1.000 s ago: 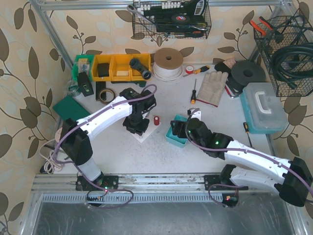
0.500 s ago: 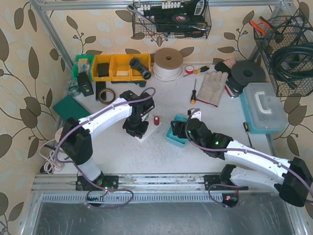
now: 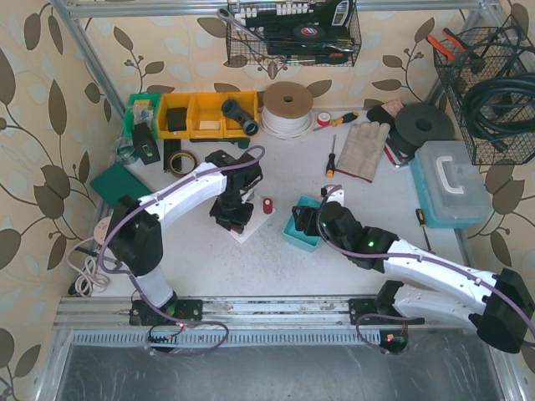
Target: Install the large spring
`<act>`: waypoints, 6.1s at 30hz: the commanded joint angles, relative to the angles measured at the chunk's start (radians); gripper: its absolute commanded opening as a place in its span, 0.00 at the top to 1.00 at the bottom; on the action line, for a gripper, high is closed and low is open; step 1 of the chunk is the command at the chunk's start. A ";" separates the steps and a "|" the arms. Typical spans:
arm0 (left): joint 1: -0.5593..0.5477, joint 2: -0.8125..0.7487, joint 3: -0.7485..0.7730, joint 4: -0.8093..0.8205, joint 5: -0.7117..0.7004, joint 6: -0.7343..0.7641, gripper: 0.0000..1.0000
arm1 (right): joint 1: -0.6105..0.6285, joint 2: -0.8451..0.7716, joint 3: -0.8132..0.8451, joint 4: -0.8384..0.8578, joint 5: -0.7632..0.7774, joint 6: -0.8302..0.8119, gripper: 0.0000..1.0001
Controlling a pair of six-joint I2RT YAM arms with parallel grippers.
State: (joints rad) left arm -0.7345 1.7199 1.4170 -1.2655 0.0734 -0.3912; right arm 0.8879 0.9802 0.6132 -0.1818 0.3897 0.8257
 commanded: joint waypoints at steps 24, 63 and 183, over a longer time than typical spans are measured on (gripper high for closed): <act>0.027 0.169 0.106 -0.005 0.104 0.006 1.00 | -0.012 -0.037 -0.041 0.034 -0.003 0.006 0.19; 0.027 0.188 0.161 -0.003 0.069 -0.023 0.58 | -0.013 -0.079 -0.073 0.050 0.011 0.017 0.18; 0.653 -0.223 -1.082 2.108 -0.287 0.514 0.14 | -0.763 0.532 -0.305 1.157 -0.006 -0.970 0.00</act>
State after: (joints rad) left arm -0.0902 1.5017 0.3153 0.8371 -0.2321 0.1265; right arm 0.1303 1.5200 0.2821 0.9817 0.4030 -0.1631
